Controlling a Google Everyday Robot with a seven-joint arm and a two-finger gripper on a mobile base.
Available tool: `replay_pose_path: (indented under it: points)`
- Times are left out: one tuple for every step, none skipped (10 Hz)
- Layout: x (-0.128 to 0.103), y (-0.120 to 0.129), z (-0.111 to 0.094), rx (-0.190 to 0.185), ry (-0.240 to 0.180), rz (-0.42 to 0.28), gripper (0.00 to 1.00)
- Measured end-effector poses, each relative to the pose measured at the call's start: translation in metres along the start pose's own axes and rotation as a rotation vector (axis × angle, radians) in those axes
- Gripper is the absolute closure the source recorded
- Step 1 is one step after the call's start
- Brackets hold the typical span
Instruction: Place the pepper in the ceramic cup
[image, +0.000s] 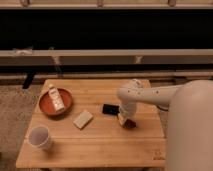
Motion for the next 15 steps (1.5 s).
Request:
replay_pose_path:
  points:
    - [0.002, 0.000, -0.002, 0.004, 0.003, 0.006, 0.74]
    - [0.006, -0.001, -0.004, 0.012, 0.005, 0.016, 0.84]
    - [0.010, -0.001, -0.010, 0.024, 0.003, 0.029, 0.94]
    - [0.011, 0.003, -0.020, 0.033, -0.010, 0.029, 0.99]
    - [0.007, 0.010, -0.035, 0.041, -0.040, 0.018, 1.00]
    - [0.001, 0.016, -0.044, 0.050, -0.061, -0.001, 1.00]
    - [-0.011, 0.031, -0.055, 0.052, -0.087, -0.033, 1.00]
    - [-0.030, 0.050, -0.066, 0.056, -0.116, -0.081, 1.00]
    - [-0.045, 0.064, -0.073, 0.058, -0.136, -0.121, 1.00]
    - [-0.060, 0.081, -0.080, 0.056, -0.154, -0.165, 1.00]
    - [-0.078, 0.102, -0.088, 0.053, -0.179, -0.224, 1.00]
    - [-0.096, 0.122, -0.096, 0.051, -0.205, -0.286, 1.00]
    - [-0.111, 0.141, -0.103, 0.047, -0.228, -0.344, 1.00]
    - [-0.127, 0.166, -0.110, 0.039, -0.254, -0.413, 1.00]
    - [-0.142, 0.191, -0.118, 0.028, -0.281, -0.487, 1.00]
